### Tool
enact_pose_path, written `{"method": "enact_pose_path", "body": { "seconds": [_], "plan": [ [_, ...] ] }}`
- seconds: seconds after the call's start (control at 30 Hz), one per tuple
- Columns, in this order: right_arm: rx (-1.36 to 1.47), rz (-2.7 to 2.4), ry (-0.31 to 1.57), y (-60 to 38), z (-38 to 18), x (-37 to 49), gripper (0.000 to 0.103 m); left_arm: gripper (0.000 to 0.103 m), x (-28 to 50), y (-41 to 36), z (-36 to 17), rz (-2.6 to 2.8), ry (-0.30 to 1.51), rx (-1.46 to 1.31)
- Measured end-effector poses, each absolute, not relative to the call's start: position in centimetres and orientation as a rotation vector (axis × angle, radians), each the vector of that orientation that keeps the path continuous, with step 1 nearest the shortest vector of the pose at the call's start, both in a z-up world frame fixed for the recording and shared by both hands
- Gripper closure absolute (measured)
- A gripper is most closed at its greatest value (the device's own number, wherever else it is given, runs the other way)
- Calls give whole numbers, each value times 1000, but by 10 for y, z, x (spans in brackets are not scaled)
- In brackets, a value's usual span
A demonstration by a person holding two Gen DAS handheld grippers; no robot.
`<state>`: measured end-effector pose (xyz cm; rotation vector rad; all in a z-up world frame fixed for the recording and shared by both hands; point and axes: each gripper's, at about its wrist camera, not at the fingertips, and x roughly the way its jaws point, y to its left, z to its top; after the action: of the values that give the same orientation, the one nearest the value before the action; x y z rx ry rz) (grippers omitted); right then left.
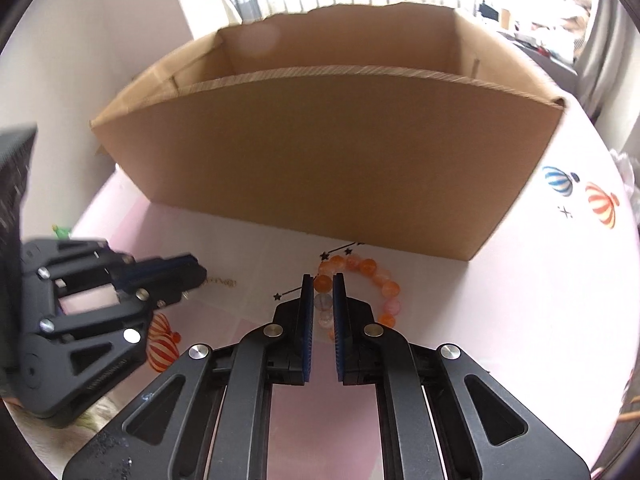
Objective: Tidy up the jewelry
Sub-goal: 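Lift the bracelet with the right gripper over the box while the left gripper carries the chain there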
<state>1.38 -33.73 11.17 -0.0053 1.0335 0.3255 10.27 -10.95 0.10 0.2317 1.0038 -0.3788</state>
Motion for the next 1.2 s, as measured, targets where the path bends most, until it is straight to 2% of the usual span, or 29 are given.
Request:
{"method": "enact_pose_path", "body": {
  "seconds": [0.37,0.9,1.2],
  "plan": [
    [146,302,990,-401,131,-4,96,97,102,-109,1,-376,1004,235],
    [211,319,942,-424,163,-33,96,97,86,-110,6,-362,973,240],
    [233,337,884,-439,189,-56,96,97,72,-95,40,-373,866,201]
  ]
}}
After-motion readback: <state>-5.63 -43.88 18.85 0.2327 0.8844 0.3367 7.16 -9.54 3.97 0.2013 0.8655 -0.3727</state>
